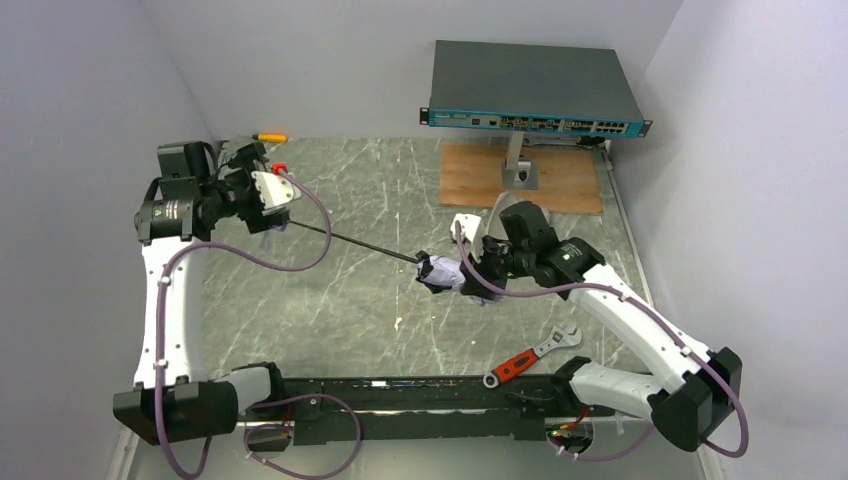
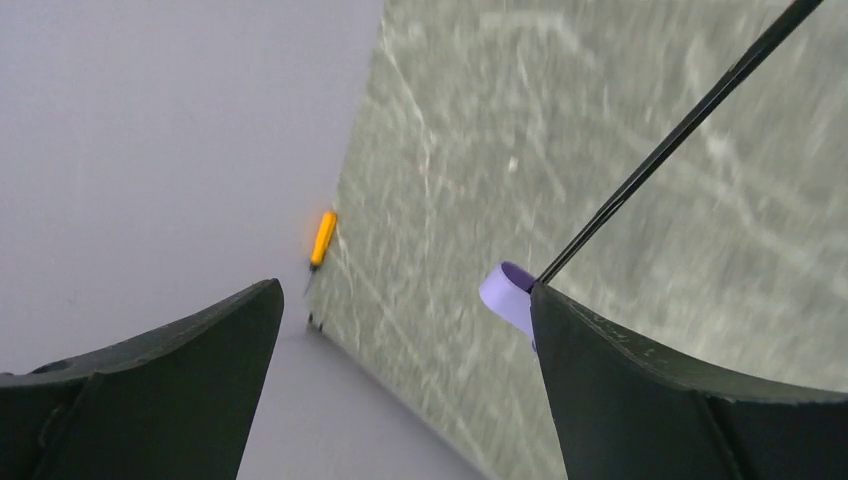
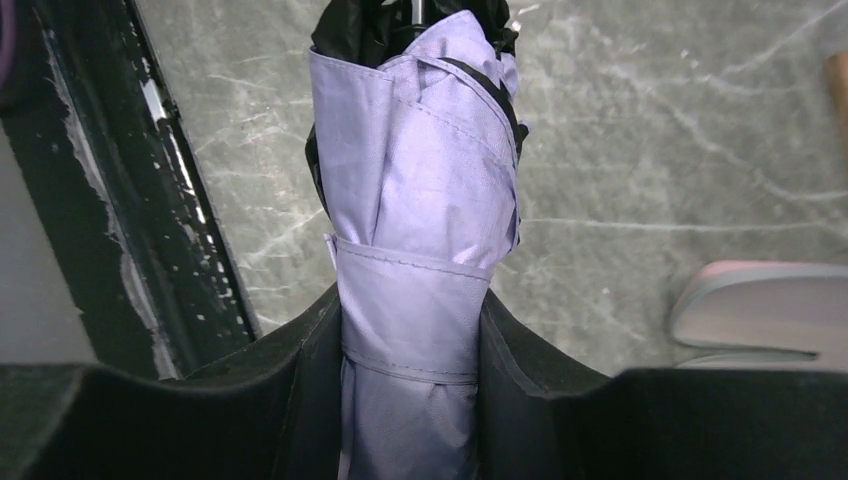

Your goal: Open the umbrella

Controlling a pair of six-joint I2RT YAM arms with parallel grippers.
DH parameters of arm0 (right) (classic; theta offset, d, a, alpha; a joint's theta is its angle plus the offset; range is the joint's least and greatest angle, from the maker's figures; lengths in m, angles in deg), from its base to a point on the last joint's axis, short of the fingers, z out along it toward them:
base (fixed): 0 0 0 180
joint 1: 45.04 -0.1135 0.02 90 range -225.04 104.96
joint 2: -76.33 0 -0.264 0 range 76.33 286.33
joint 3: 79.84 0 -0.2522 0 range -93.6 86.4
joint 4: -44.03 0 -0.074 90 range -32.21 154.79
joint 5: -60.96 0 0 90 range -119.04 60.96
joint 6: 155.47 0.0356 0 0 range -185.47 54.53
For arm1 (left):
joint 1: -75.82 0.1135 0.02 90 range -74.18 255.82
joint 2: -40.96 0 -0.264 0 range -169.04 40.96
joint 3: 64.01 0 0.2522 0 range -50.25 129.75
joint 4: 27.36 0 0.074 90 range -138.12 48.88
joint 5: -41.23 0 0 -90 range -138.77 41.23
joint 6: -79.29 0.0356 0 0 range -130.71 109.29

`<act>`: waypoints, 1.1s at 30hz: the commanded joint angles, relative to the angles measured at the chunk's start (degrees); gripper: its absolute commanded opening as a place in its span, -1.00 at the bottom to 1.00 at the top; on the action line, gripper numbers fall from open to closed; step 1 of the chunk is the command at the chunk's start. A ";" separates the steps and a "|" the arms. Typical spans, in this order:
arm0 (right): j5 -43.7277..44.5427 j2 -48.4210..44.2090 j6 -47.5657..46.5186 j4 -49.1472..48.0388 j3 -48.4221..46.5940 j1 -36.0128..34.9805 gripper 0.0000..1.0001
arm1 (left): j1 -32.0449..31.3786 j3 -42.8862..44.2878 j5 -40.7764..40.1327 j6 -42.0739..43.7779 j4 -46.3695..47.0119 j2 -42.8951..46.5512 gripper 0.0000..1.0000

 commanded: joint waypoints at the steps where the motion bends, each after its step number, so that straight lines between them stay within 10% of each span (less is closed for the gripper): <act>1: -3.77 1.16 11.63 -5.22 -2.47 0.66 -1.00 | -0.41 3.70 17.72 -20.66 2.27 4.04 0.99; 18: -22.82 8.07 31.89 -18.49 -8.47 1.25 -1.00 | -33.68 -10.95 0.22 -7.86 2.78 12.90 0.99; 33: -25.64 9.52 32.36 -19.70 -9.26 -1.64 -1.00 | -49.51 -12.89 -7.66 -4.38 7.83 8.26 0.99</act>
